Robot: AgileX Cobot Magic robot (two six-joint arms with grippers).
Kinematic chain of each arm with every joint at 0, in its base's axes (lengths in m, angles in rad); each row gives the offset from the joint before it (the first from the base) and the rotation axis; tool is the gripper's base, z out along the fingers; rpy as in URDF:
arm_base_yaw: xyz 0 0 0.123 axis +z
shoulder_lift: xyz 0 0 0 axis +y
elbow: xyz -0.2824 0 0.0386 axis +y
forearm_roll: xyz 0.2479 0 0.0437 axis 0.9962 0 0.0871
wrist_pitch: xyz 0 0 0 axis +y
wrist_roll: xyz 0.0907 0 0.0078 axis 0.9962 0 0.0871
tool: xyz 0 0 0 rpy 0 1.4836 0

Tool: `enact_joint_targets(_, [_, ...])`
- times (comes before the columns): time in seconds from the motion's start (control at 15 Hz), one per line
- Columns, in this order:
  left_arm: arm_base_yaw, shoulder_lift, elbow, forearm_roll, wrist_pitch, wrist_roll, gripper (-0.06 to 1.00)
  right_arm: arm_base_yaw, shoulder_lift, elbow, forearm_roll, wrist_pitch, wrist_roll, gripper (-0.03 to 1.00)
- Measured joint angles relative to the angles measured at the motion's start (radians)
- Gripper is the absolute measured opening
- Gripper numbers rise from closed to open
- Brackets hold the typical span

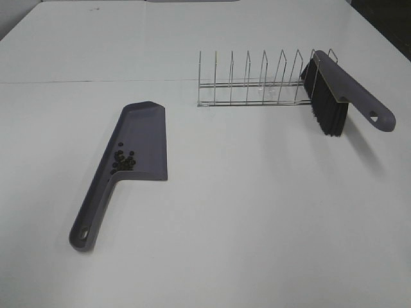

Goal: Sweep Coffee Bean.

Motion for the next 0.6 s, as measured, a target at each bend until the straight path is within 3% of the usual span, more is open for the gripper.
enact_joint_targets(0.33, [0.0,-0.307,0.212,0.013,0.005,0.106,0.8,0.0,-0.439,0.151,0.027,-0.02,-0.099,0.87])
enact_joint_targets(0.6, [0.0,-0.508,0.315,-0.002,-0.003,0.154,0.8,0.0,-0.717,0.161,0.107,-0.029,-0.222,0.87])
